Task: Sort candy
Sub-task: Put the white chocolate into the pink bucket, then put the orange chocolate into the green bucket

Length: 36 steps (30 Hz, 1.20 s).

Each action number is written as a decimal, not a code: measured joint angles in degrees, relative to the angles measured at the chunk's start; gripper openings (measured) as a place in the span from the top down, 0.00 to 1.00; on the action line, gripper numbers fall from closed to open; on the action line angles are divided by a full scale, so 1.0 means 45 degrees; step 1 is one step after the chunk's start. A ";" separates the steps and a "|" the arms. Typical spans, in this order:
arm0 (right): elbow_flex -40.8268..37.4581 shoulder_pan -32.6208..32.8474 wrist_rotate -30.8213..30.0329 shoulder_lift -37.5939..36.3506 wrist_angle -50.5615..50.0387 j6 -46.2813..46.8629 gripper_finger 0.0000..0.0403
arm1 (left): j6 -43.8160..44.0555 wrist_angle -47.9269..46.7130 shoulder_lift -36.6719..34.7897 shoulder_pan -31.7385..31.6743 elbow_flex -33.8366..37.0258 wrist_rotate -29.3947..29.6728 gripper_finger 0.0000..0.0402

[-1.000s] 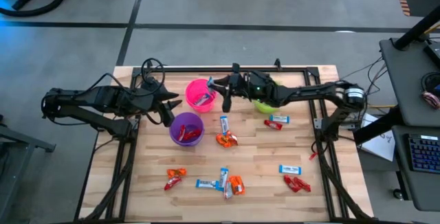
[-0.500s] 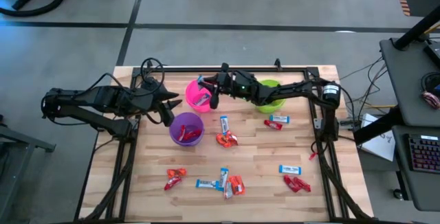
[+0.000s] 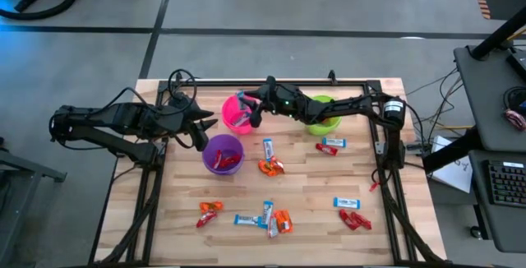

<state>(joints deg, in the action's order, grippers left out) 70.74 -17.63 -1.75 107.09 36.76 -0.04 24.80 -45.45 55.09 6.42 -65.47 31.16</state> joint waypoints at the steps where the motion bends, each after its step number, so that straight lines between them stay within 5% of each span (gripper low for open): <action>1: 0.0000 0.0002 0.0004 -0.0004 -0.0052 0.0017 0.69 | 0.0001 0.0000 0.0000 0.0000 0.0000 0.0000 0.72; 10: 0.0000 0.0015 0.0043 -0.0285 -0.0543 0.0582 0.58 | 0.0540 -0.0020 0.0000 0.0000 0.0000 -0.0272 0.72; 22: 0.0005 0.0024 0.0038 -0.3100 -0.5103 0.0586 0.58 | 0.2781 -0.2618 0.0256 0.0833 -0.0005 -0.5763 0.72; 36: 0.0005 0.0346 0.0020 -0.6959 -1.0862 0.1681 0.57 | 0.3364 -0.2756 0.1548 0.4581 0.0085 -0.4866 0.72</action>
<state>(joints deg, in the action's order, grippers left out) 70.76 -16.07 -1.66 75.77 -12.12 7.52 39.93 -57.85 62.06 27.03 -65.09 9.26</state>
